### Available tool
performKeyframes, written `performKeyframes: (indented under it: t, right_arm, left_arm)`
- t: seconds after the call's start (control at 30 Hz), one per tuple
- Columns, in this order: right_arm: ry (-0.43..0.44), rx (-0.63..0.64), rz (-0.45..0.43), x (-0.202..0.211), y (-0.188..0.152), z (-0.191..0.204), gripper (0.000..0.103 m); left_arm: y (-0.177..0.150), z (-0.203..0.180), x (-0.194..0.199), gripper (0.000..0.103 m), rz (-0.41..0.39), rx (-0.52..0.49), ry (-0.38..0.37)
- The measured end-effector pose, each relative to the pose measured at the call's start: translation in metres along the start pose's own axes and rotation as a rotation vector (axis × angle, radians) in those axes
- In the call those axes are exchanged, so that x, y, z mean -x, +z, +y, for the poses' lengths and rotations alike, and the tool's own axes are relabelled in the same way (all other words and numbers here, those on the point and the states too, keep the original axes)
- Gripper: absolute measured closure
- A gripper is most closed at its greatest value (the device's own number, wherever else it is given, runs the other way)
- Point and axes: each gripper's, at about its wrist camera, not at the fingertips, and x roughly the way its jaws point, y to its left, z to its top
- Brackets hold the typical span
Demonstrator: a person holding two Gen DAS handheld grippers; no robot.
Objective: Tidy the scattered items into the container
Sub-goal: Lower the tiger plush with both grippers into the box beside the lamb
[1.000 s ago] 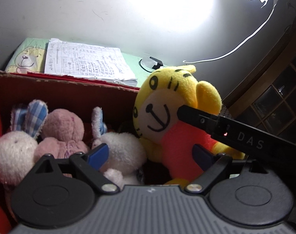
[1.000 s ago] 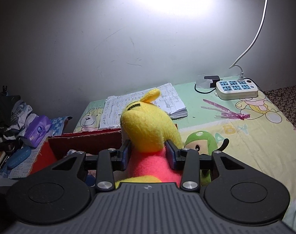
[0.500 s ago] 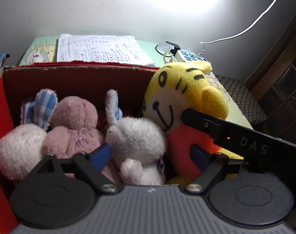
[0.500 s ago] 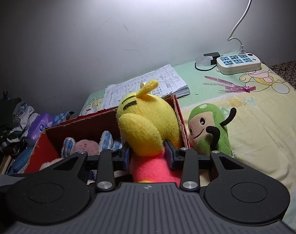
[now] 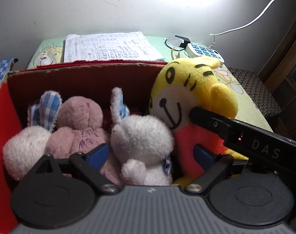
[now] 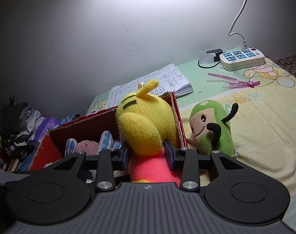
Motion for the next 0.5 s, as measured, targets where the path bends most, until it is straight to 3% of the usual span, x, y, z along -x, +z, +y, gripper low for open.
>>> performKeyframes:
  t: [0.5]
  right_arm:
    - [0.072, -0.100, 0.044, 0.014, 0.009, -0.022, 0.062]
  left_arm:
    - [0.004, -0.003, 0.002, 0.005, 0.023, 0.032, 0.025]
